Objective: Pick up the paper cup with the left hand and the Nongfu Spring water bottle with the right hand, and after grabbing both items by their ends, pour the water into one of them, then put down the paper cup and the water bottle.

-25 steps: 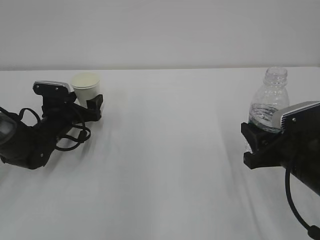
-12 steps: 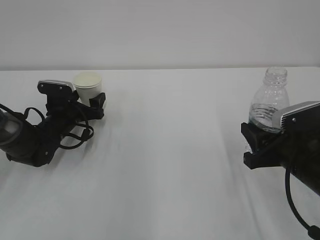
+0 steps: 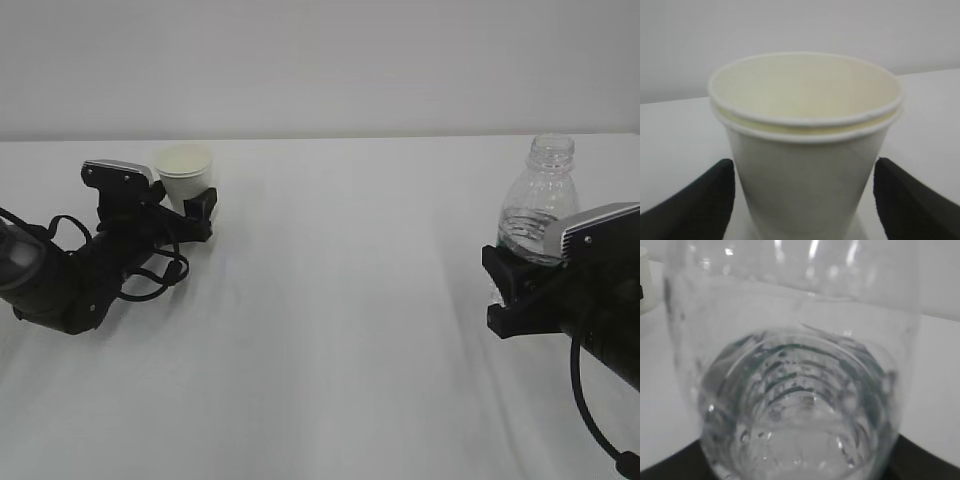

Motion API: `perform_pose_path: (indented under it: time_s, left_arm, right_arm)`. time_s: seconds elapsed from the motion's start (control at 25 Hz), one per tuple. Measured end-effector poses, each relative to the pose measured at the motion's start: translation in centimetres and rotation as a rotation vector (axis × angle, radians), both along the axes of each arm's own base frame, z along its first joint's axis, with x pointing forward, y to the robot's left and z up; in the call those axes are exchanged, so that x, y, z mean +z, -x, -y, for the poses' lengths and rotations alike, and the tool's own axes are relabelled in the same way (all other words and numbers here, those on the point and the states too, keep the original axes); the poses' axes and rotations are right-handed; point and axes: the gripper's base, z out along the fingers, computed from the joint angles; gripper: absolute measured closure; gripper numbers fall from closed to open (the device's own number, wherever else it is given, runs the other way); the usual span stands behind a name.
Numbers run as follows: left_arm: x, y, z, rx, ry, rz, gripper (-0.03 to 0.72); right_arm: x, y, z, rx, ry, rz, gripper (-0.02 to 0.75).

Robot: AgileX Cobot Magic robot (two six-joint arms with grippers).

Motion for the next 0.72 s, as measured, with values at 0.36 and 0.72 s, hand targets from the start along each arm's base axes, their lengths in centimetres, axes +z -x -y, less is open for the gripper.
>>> perform_pose_path:
  time_s: [0.36,0.72]
  left_arm:
    - [1.2,-1.4,0.2,0.006,0.012,0.052,0.065]
    - [0.9,-1.9,0.3,0.010,-0.007,-0.006,0.067]
  right_arm:
    - [0.0,0.0,-0.1,0.014,0.002,0.001,0.353]
    - [0.0,0.0,-0.1,0.016,0.003,0.001,0.353]
